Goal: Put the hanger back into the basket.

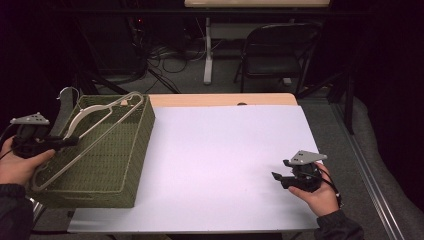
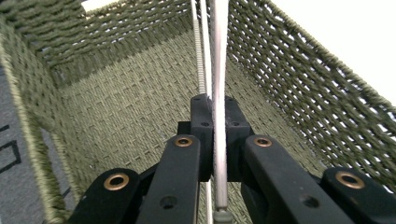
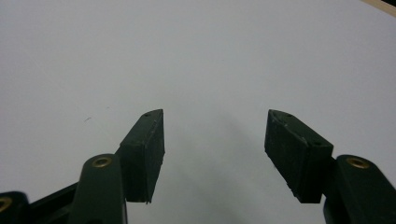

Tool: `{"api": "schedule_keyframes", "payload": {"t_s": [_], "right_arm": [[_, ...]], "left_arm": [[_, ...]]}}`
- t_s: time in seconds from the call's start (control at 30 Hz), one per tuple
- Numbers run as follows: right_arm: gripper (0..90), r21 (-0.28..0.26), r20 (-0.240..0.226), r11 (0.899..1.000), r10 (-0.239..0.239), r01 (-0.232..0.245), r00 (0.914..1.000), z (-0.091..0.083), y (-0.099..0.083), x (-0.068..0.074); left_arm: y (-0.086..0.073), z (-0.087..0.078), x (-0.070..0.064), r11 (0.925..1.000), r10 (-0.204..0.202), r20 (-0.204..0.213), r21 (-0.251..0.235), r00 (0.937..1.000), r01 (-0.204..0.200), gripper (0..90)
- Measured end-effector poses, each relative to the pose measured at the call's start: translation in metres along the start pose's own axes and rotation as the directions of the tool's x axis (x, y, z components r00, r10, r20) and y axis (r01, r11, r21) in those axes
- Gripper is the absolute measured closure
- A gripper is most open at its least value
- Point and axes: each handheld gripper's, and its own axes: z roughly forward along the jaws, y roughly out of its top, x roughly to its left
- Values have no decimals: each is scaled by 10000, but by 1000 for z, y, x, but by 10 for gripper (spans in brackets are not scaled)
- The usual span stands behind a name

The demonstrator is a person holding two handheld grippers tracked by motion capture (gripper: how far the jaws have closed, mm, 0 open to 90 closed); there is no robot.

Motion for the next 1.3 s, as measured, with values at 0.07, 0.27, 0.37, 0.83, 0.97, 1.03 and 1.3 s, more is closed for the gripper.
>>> {"api": "schedule_keyframes", "payload": {"t_s": [0.07, 0.27, 0.37, 0.83, 0.97, 1.03, 1.3], "right_arm": [[377, 75, -14, 10000, 36, -36, 10000, 1, 0, 0], [377, 57, -75, 10000, 13, -12, 10000, 4, -2, 2], [377, 170, -68, 9998, 38, -37, 10000, 4, -2, 2], [377, 139, -127, 9999, -23, 25, 9999, 9, -7, 4], [377, 189, -109, 9998, 5, -3, 9999, 9, -8, 5], [377, 320, -92, 9995, -16, 18, 10000, 9, -8, 4], [377, 153, -47, 9999, -25, 26, 10000, 10, -8, 5]], "left_arm": [[-2, 3, 1, 10000, -39, 57, 20, 10000, 39, 871], [-17, 29, 5, 9992, -248, 271, 326, 9993, 239, 871], [-21, 37, 6, 9985, -312, 306, 461, 9990, 298, 870], [-35, 67, 13, 9747, -840, 113, 2089, 9964, 798, 855], [-35, 68, 13, 9726, -878, 62, 2166, 9961, 844, 849], [-34, 68, 13, 9743, -895, -38, 2073, 9960, 883, 838], [-33, 58, 13, 9849, -1107, -687, 1262, 9915, 1187, 616]]}}
